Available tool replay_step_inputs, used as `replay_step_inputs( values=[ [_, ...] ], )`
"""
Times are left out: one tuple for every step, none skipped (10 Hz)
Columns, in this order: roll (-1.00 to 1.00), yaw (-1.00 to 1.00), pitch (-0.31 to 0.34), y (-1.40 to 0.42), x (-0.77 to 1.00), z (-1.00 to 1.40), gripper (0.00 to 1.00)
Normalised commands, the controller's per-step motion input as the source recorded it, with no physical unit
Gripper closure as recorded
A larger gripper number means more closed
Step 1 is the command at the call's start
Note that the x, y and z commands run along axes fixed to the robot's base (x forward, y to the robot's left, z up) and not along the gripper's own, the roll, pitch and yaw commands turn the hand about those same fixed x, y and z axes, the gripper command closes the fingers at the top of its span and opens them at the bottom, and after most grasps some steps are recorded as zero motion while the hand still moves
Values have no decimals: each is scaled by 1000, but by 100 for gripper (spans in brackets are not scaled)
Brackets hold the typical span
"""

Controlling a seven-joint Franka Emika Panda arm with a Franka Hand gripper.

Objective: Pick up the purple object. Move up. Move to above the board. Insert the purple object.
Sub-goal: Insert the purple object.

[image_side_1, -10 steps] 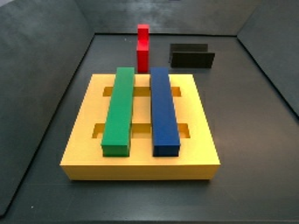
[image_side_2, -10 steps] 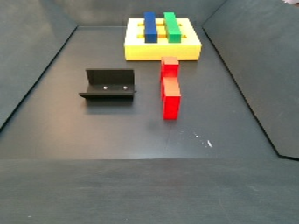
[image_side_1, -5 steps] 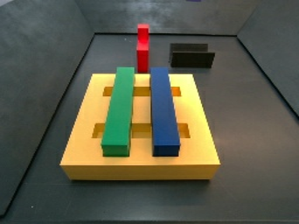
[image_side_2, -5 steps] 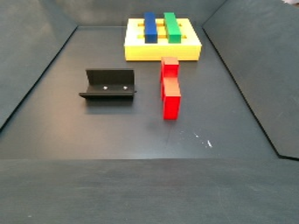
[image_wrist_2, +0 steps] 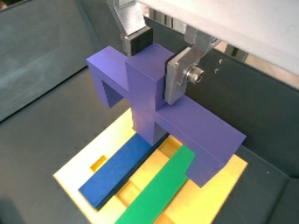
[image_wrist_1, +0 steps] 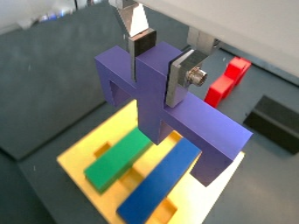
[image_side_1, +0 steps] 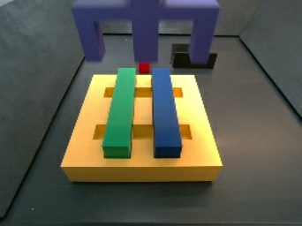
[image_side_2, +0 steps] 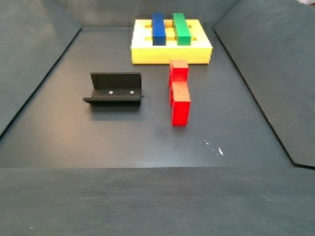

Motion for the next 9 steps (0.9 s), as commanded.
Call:
replay_step_inputs(
  values=[
    [121,0,-53,-706,197,-786,100],
    [-4,57,-47,-540,209,-643,100],
    [0,20,-86,-426,254,-523,100],
    [129,0,-76,-140,131,-500,100],
    [100,31,-110,0,-229,-300,100],
    [21,0,-30,0,-169,-94,100],
    [14,0,-89,0,-200,-163,100],
    [0,54,-107,0,-14,-300,100],
    [0,51,-136,0,-3,-446,100]
  ],
)
